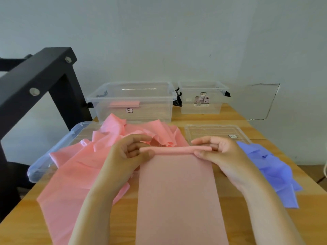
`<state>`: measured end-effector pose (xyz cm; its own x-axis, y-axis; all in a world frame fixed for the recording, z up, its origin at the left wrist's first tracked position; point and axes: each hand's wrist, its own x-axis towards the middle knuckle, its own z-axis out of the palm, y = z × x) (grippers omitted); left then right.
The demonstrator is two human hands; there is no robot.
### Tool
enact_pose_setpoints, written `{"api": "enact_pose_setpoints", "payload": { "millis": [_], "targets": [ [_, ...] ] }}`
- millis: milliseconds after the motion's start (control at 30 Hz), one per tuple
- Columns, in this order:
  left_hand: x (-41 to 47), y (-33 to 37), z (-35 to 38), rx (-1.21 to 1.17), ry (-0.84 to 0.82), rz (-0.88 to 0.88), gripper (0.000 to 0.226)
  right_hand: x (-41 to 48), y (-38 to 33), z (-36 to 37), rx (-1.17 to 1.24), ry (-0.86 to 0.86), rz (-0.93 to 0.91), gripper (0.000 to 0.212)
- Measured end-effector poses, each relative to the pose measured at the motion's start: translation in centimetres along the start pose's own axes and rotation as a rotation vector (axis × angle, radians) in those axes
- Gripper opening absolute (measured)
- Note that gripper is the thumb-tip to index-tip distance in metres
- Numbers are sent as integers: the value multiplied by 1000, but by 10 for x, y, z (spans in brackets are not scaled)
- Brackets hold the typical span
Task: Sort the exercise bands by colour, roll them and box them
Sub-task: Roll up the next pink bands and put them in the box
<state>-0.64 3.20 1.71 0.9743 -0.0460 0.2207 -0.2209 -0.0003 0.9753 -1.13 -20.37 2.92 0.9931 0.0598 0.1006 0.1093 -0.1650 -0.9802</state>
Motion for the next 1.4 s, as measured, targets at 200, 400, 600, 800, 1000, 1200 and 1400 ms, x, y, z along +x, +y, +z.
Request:
{"api": "enact_pose_setpoints", "payload": {
  "millis": [200, 400, 600, 800, 1000, 1200, 1400],
  "targets": [
    [-5, 1, -4, 47, -83, -52, 5, -3, -2, 3, -21, -63, -13, 20],
    [-10, 3, -6, 21, -91, -64, 7, -6, -5, 1, 81, -103, 27, 13],
    [-12, 3, -5, 38, -102, -50, 22, -8, -2, -2, 20, -109, 7, 14],
    [-14, 2, -5, 64, -142, -50, 8, -9, 0, -1, -82, -108, -33, 19],
    [-15, 4, -3, 0, -182, -48, 7, -9, -3, 2, -8, -112, -44, 25],
    [-18, 9, -7, -161, -230, -76, 17, -12, -6, -5, 95, -173, 5, 10],
    [-15, 3, -4, 83, -170, -55, 22, -9, -1, -3, -75, -146, -20, 22]
  ]
}}
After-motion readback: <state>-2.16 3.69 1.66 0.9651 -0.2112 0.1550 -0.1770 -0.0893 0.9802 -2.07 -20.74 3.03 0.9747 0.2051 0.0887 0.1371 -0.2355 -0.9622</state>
